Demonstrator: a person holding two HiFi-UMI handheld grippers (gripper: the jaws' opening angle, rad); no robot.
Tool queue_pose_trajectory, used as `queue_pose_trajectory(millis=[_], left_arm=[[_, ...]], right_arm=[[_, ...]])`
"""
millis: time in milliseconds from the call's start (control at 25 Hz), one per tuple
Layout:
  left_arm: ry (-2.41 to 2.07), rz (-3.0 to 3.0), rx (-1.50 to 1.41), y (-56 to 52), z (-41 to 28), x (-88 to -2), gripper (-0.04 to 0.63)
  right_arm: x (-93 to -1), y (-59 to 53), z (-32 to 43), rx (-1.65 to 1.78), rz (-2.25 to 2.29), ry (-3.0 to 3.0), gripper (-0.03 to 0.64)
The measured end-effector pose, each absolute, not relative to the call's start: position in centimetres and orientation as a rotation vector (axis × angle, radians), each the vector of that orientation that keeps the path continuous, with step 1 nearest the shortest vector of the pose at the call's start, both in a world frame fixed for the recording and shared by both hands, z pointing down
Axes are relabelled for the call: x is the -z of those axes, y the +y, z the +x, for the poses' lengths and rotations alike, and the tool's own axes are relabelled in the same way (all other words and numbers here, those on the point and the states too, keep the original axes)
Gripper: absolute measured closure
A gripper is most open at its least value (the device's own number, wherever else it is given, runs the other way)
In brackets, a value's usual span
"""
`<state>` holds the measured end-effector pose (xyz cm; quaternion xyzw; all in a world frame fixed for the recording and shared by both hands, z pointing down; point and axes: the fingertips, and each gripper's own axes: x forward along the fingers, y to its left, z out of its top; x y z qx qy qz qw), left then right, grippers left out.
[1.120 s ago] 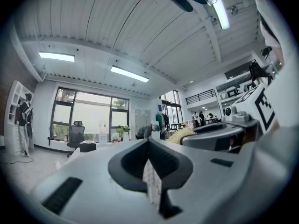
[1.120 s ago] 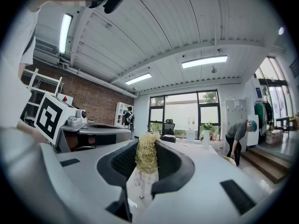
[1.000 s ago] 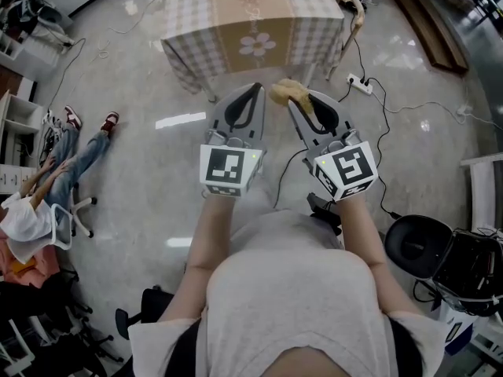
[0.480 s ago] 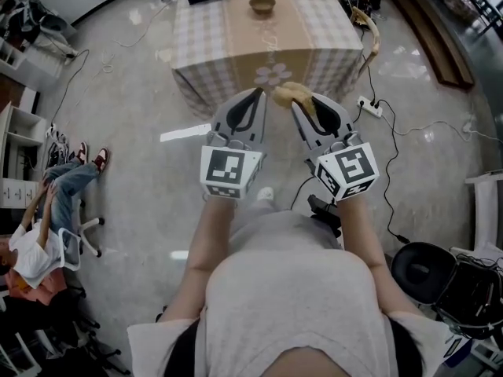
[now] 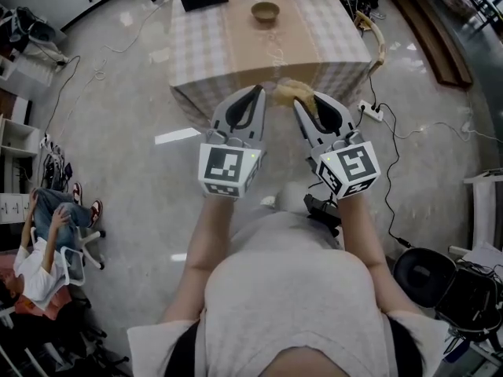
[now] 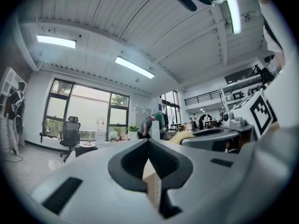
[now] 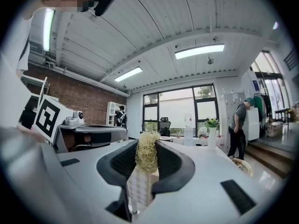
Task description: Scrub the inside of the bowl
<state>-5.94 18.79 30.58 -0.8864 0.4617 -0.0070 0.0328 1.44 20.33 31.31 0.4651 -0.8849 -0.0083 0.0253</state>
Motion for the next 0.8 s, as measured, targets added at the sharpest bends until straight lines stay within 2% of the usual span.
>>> queue_pose_trajectory(millis=[800], left_arm=[[1.478,-2.737,0.082,3.5,-4.1,-31.8,0.584]], right_arm=[[-32.2,4.7,3.0,-0.019,1.367,-2.754,0.514]])
